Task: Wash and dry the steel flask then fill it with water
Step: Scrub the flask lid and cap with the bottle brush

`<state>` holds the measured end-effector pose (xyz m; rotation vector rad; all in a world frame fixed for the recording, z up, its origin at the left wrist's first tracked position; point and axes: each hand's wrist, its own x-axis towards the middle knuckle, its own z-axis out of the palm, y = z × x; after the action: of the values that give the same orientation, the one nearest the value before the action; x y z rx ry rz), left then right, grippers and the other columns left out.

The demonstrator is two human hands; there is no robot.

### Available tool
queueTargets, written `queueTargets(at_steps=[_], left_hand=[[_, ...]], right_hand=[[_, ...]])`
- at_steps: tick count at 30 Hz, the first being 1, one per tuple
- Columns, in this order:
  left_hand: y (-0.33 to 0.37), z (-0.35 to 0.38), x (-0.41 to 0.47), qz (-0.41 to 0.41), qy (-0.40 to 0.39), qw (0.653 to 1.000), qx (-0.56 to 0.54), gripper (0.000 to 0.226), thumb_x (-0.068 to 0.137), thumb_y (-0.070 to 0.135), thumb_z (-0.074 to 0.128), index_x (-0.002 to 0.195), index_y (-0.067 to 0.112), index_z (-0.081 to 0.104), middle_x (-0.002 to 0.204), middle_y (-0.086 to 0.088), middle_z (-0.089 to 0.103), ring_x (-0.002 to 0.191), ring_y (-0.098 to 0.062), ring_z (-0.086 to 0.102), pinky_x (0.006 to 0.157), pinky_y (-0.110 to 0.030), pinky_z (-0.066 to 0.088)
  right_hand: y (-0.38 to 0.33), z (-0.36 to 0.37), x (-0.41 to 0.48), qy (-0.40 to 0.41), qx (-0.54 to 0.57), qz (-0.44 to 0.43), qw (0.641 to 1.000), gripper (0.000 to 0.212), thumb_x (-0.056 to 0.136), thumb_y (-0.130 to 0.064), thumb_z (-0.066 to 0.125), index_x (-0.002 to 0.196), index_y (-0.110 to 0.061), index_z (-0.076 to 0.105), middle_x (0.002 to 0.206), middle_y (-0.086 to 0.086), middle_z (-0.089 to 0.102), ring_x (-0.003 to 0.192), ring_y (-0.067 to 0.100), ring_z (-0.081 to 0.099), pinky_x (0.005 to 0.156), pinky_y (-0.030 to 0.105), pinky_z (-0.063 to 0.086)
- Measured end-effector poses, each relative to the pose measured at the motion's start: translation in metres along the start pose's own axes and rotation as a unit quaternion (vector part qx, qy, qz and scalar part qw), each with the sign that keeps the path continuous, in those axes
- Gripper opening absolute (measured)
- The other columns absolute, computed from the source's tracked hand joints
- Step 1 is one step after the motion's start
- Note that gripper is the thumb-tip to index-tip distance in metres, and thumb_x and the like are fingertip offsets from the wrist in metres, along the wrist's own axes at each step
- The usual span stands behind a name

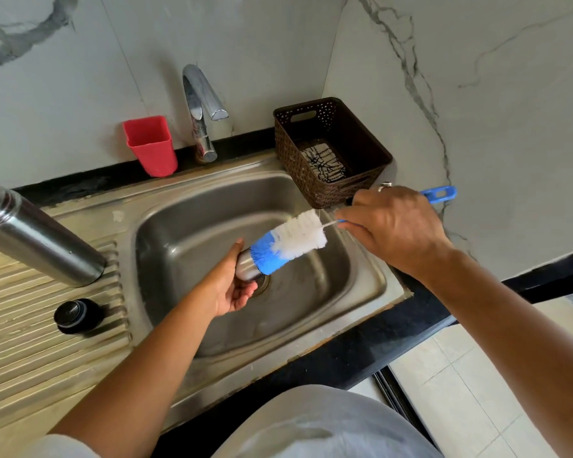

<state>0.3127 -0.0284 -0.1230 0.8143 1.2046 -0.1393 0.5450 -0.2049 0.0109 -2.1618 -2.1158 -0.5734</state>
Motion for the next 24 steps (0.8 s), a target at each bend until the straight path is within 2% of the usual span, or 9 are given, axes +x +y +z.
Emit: queueTargets(at_steps=[4, 6, 8, 9, 13, 16, 19, 22, 24], left_hand=[[0.008, -0.015, 0.004, 0.104, 0.024, 0.992, -0.062, 0.053, 0.093, 0.060, 0.066, 0.112, 0.010, 0.070, 0.095, -0.019, 0.075, 0.062, -0.018, 0.068, 0.048, -0.023, 0.055], [0.012, -0.023, 0.002, 0.189, -0.032, 0.979, -0.065, 0.028, 0.097, 0.023, 0.070, 0.123, 0.018, 0.068, 0.111, -0.019, 0.073, 0.078, -0.020, 0.073, 0.072, -0.032, 0.063], [0.013, -0.028, -0.001, 0.238, -0.105, 0.963, -0.070, 0.044, 0.091, 0.002, 0.067, 0.130, 0.022, 0.067, 0.099, -0.007, 0.069, 0.085, -0.017, 0.071, 0.095, -0.042, 0.056], [0.012, -0.030, 0.000, 0.241, -0.119, 0.959, -0.086, 0.050, 0.088, -0.001, 0.066, 0.133, 0.022, 0.066, 0.096, -0.004, 0.068, 0.088, -0.017, 0.070, 0.099, -0.045, 0.053], [0.004, -0.016, 0.001, 0.126, -0.029, 0.988, -0.089, 0.032, 0.097, 0.036, 0.070, 0.120, 0.014, 0.068, 0.106, -0.014, 0.076, 0.074, -0.020, 0.075, 0.065, -0.031, 0.063], [-0.002, -0.002, 0.006, 0.009, 0.001, 1.000, -0.009, 0.069, 0.084, 0.077, 0.063, 0.095, 0.009, 0.070, 0.079, -0.011, 0.072, 0.048, -0.011, 0.062, 0.041, -0.018, 0.047], [0.001, -0.005, 0.007, 0.023, 0.032, 0.999, -0.033, 0.059, 0.090, 0.070, 0.064, 0.095, 0.011, 0.070, 0.075, -0.011, 0.069, 0.049, -0.012, 0.058, 0.039, -0.018, 0.046], [0.008, -0.017, 0.004, 0.160, -0.026, 0.982, -0.098, 0.021, 0.098, 0.019, 0.068, 0.120, 0.019, 0.069, 0.100, -0.009, 0.069, 0.077, -0.018, 0.066, 0.072, -0.033, 0.062], [0.010, -0.026, 0.000, 0.232, -0.112, 0.960, -0.109, 0.052, 0.091, -0.004, 0.063, 0.136, 0.022, 0.064, 0.109, -0.003, 0.070, 0.094, -0.017, 0.067, 0.097, -0.042, 0.056]], right_hand=[[0.006, 0.017, -0.013, -0.202, 0.182, 0.107, 0.957, 0.029, 0.100, -0.051, 0.053, 0.108, -0.034, 0.076, 0.086, -0.010, 0.072, 0.070, 0.011, 0.067, 0.064, 0.035, 0.057], [0.011, 0.032, -0.027, -0.331, 0.354, 0.223, 0.846, 0.023, 0.102, -0.045, 0.059, 0.102, -0.031, 0.078, 0.076, -0.006, 0.072, 0.055, 0.007, 0.056, 0.055, 0.028, 0.048], [0.008, 0.042, -0.037, -0.396, 0.469, 0.293, 0.733, 0.025, 0.104, -0.038, 0.059, 0.097, -0.024, 0.079, 0.068, -0.002, 0.067, 0.049, 0.010, 0.041, 0.049, 0.027, 0.032], [0.005, 0.044, -0.039, -0.392, 0.483, 0.299, 0.724, 0.026, 0.105, -0.037, 0.059, 0.096, -0.024, 0.079, 0.069, -0.002, 0.066, 0.050, 0.010, 0.041, 0.050, 0.027, 0.031], [0.004, 0.030, -0.022, -0.180, 0.131, 0.150, 0.963, 0.020, 0.100, -0.044, 0.060, 0.099, -0.030, 0.073, 0.081, -0.010, 0.068, 0.065, 0.011, 0.063, 0.062, 0.033, 0.056], [-0.005, 0.009, -0.002, -0.002, -0.007, 0.018, 1.000, 0.018, 0.097, -0.038, 0.068, 0.091, -0.021, 0.072, 0.074, -0.003, 0.058, 0.058, 0.025, 0.060, 0.052, 0.035, 0.051], [-0.004, 0.011, -0.003, -0.083, 0.057, 0.028, 0.995, 0.027, 0.101, -0.047, 0.054, 0.099, -0.028, 0.073, 0.080, -0.008, 0.065, 0.065, 0.019, 0.064, 0.057, 0.037, 0.056], [0.006, 0.033, -0.024, -0.292, 0.323, 0.189, 0.880, 0.020, 0.102, -0.043, 0.060, 0.102, -0.034, 0.078, 0.078, -0.007, 0.073, 0.060, 0.011, 0.061, 0.058, 0.031, 0.053], [0.006, 0.043, -0.036, -0.363, 0.482, 0.285, 0.745, 0.021, 0.104, -0.034, 0.062, 0.095, -0.029, 0.080, 0.068, -0.002, 0.069, 0.049, 0.014, 0.042, 0.048, 0.028, 0.033]])
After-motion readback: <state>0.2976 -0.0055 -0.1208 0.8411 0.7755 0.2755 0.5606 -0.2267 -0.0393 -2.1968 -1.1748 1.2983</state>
